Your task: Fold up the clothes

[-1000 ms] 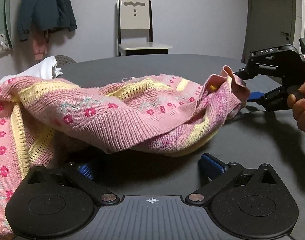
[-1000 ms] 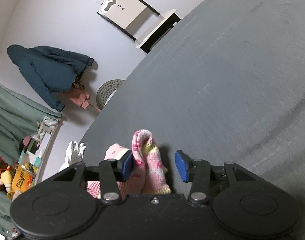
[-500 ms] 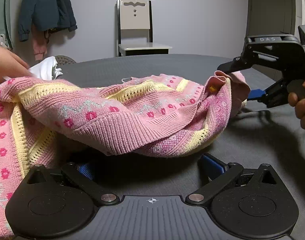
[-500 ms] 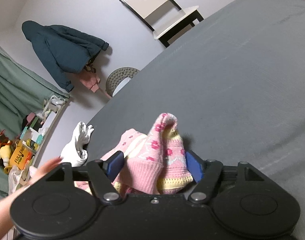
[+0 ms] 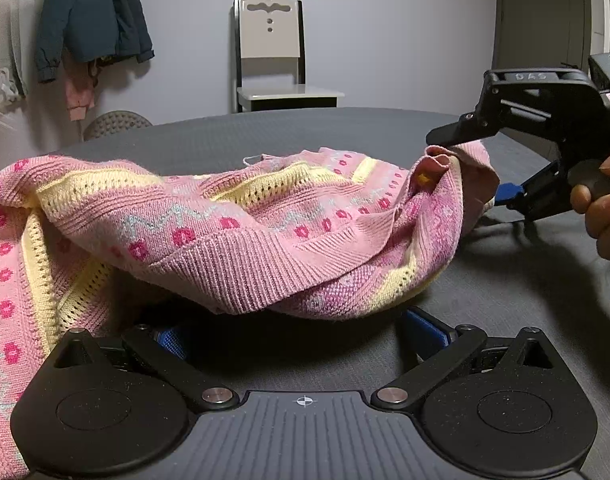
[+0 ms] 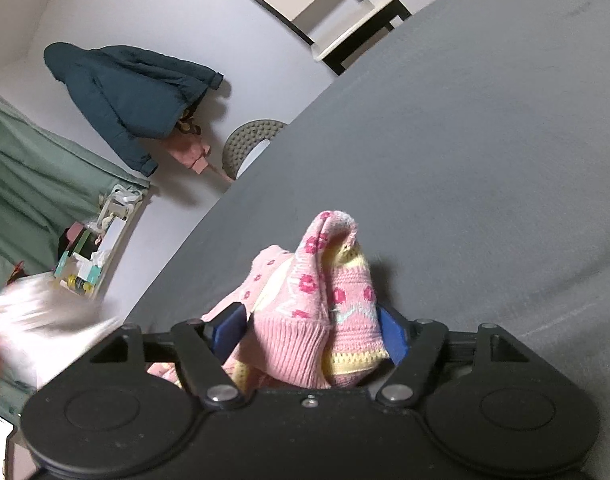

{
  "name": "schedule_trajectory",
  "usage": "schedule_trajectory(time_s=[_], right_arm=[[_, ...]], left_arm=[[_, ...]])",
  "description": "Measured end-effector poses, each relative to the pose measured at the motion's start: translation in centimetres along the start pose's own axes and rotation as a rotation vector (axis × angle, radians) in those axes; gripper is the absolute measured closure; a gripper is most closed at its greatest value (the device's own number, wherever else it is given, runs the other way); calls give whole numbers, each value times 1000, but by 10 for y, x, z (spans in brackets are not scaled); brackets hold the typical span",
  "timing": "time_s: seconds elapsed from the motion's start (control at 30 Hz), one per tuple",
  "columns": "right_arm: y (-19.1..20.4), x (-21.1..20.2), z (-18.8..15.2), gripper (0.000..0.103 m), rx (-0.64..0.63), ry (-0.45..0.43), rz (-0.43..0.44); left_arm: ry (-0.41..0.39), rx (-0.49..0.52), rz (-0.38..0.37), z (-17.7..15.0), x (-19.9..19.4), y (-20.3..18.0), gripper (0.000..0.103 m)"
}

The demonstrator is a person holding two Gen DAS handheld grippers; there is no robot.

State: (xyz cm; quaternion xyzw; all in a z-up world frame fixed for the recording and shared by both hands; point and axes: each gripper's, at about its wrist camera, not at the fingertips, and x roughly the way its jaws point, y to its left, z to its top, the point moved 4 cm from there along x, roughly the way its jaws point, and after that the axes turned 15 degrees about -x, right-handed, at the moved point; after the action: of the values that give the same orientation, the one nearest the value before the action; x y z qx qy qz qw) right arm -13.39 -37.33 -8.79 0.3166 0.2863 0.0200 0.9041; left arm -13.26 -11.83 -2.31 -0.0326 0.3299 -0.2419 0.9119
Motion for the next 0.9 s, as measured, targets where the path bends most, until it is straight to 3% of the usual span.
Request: schedule_trajectory(time_s=[0.43, 0.67, 0.77, 0.9], right_arm=[[17, -26, -7, 34, -63, -14, -5], [10, -39, -13, 34, -27, -38, -29], [8, -41, -11, 33, 17, -56, 2], [9, -35, -11, 33, -18, -46, -11]], left_arm=[[1, -3, -2, -2, -1, -1, 0], [1, -3, -3, -4, -1, -1, 0], [2, -4, -3, -4, -2, -1, 0], [0, -3, -5, -5, -2, -1, 0]])
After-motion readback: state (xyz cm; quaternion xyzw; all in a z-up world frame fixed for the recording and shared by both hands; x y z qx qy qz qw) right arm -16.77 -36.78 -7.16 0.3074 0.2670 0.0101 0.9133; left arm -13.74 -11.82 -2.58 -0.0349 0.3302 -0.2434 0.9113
